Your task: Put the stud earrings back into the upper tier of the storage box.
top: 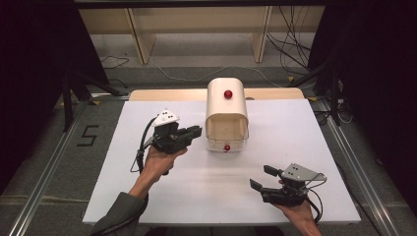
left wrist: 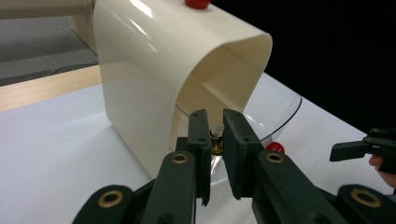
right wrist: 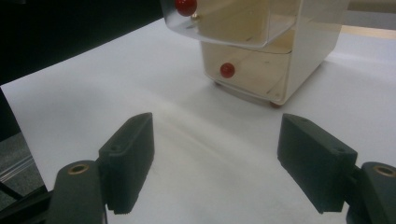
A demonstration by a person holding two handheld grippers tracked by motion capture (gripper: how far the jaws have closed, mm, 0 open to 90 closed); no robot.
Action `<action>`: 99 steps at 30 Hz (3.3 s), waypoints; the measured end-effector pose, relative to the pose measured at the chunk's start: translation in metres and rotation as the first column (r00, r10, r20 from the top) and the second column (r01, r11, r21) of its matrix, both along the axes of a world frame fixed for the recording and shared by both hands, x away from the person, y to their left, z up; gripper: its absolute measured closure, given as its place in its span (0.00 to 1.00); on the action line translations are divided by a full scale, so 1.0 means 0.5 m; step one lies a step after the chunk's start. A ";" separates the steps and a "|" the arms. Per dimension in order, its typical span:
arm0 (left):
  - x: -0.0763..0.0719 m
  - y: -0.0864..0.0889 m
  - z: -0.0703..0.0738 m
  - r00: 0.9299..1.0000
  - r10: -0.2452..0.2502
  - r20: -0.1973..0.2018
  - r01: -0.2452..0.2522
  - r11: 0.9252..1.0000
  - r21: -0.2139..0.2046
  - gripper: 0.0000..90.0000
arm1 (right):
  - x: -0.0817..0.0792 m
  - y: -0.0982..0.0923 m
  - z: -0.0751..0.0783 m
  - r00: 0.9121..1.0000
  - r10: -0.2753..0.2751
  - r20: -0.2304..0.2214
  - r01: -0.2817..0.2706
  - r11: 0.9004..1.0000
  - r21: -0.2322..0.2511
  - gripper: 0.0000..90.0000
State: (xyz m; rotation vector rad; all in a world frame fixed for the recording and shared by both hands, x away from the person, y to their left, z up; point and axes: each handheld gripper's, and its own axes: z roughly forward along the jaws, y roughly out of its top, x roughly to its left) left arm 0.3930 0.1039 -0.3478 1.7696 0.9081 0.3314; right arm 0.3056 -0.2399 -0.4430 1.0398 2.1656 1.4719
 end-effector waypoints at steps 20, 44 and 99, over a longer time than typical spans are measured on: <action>0.020 -0.052 0.006 0.999 -0.033 -0.012 0.033 0.999 -0.010 0.90 | 0.000 -0.001 0.000 1.000 0.001 0.000 -0.001 1.000 0.002 0.31; 0.035 -0.099 -0.004 0.998 -0.045 -0.034 0.046 0.998 0.031 0.90 | 0.000 -0.001 0.001 1.000 0.002 0.001 -0.002 1.000 0.002 0.31; -0.031 -0.013 -0.049 0.995 -0.088 0.044 0.089 0.996 -0.015 0.25 | 0.001 0.001 -0.001 1.000 0.010 -0.005 -0.010 1.000 0.003 0.31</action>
